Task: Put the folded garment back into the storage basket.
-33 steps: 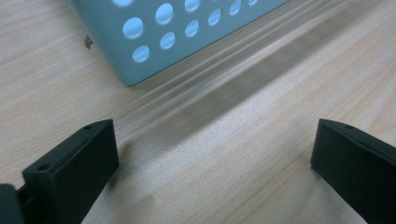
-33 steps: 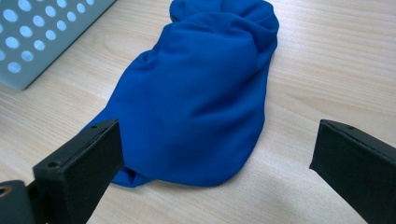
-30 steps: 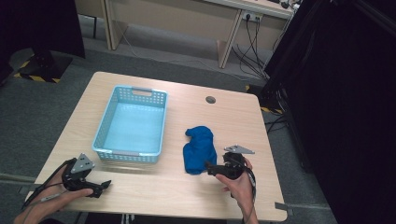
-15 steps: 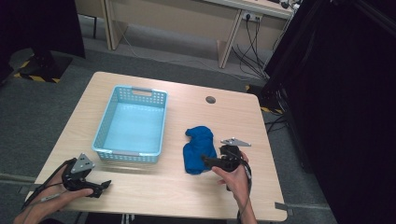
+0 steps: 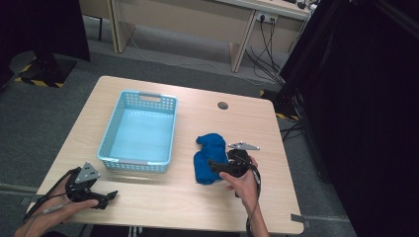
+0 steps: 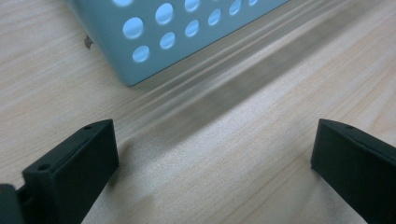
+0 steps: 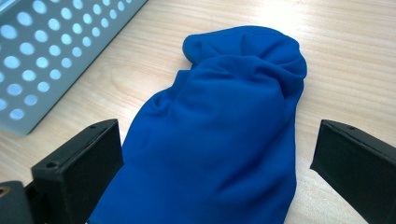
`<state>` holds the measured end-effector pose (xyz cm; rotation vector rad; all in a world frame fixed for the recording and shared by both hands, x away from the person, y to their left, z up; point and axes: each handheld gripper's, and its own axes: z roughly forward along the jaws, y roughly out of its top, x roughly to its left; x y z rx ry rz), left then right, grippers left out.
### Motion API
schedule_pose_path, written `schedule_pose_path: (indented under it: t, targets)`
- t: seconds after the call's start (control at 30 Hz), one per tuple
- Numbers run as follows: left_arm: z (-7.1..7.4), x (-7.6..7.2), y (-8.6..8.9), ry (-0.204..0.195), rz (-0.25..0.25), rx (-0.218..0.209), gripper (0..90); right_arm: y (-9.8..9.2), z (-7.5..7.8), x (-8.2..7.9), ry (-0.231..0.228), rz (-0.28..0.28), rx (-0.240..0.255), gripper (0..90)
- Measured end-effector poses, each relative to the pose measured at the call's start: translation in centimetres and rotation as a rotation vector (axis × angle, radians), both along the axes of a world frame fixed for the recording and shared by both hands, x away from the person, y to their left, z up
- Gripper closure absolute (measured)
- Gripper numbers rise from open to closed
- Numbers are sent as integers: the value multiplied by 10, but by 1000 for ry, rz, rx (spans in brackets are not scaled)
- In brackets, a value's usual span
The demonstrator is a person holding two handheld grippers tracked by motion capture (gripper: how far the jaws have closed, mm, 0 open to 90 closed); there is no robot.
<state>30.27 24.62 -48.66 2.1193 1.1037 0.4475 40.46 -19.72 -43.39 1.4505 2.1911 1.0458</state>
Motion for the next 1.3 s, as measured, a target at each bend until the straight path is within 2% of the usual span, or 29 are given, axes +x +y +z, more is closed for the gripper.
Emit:
schedule_pose_path:
  t: [0.63,1.3]
  targets:
    - [0,0,0,0,0,0,0,11,-6,19,27,-15,3,24]
    - [0,0,0,0,0,0,0,20,-18,40,65,-27,-19,30]
